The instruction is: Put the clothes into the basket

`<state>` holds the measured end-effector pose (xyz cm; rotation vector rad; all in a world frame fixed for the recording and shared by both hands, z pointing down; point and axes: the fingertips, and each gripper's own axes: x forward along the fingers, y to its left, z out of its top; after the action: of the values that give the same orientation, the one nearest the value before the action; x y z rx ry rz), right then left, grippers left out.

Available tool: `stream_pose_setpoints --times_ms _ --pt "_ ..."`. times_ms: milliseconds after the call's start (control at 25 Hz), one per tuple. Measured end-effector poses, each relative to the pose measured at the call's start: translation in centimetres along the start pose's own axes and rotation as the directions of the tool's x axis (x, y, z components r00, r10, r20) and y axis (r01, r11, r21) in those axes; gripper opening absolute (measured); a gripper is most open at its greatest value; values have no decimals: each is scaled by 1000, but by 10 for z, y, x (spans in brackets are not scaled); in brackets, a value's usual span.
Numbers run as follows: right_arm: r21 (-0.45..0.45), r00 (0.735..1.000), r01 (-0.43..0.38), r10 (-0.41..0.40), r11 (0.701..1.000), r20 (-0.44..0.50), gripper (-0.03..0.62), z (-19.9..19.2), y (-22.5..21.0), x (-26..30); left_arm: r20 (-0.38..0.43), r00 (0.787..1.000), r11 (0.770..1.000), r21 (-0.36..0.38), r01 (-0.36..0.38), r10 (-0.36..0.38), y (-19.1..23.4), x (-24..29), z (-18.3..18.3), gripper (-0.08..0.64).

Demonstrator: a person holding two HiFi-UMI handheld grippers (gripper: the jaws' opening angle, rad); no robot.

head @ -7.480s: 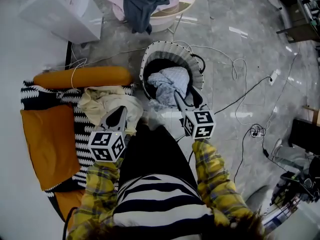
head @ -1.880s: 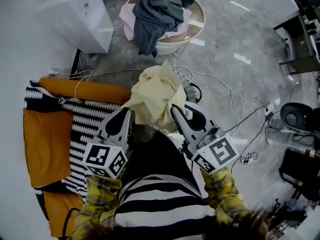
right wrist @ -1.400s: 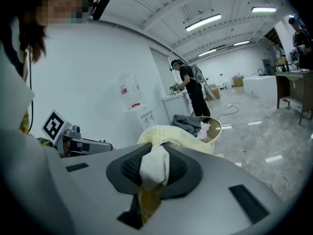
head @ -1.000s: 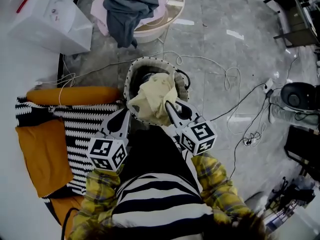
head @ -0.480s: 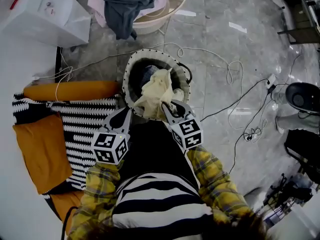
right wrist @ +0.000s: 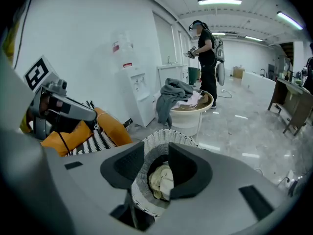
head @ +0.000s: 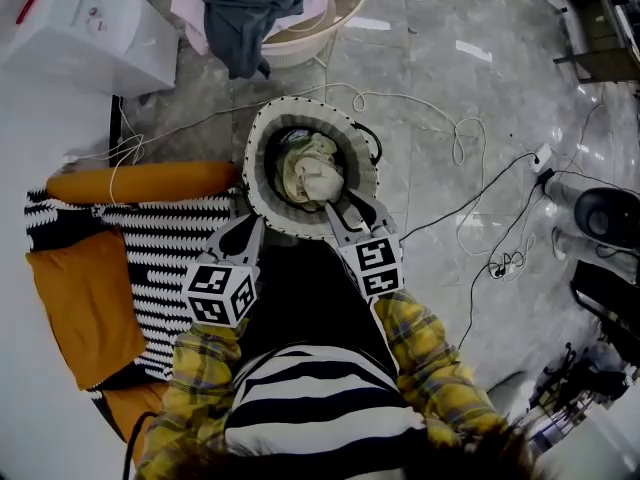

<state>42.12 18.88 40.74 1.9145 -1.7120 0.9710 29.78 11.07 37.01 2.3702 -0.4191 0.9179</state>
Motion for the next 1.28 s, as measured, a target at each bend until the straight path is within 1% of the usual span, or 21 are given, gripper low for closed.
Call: stream_pose_setpoints --times_ms 120,280,320,360,480,680,800,880,1040,1280 --pt "19 1000 -13 13 1000 16 166 3 1 -1 -3 1000 1000 -5 -6 6 1 -1 -2 26" --pt "49 999 -21 19 999 37 161 7 1 -7 3 1000 999 -33 -13 13 3 -5 -3 26" --pt "55 999 -21 18 998 44 148 9 1 -9 9 1000 999 -39 -14 14 4 -6 -2 26" --pt "64 999 -23 20 998 50 122 11 0 -11 16 1000 999 -44 -15 16 3 -7 0 26" --pt "112 997 -47 41 993 59 86 14 -2 -18 36 999 998 -60 -16 18 2 -9 7 26" --pt "160 997 -70 62 985 56 57 14 -5 -29 66 997 997 -74 -19 24 0 -17 15 26" --pt "187 994 -89 76 978 74 44 18 -5 -37 82 996 997 -80 -24 31 -1 -22 18 26" --pt "187 994 -85 70 979 83 43 21 -7 -41 90 995 995 -94 -28 37 -1 -24 20 26" --pt "161 996 -70 60 984 70 37 23 -9 -45 109 993 991 -129 -27 41 -3 -29 19 26" --pt "160 994 -93 83 983 65 31 22 -5 -53 127 991 990 -136 -35 53 -10 -33 18 26"
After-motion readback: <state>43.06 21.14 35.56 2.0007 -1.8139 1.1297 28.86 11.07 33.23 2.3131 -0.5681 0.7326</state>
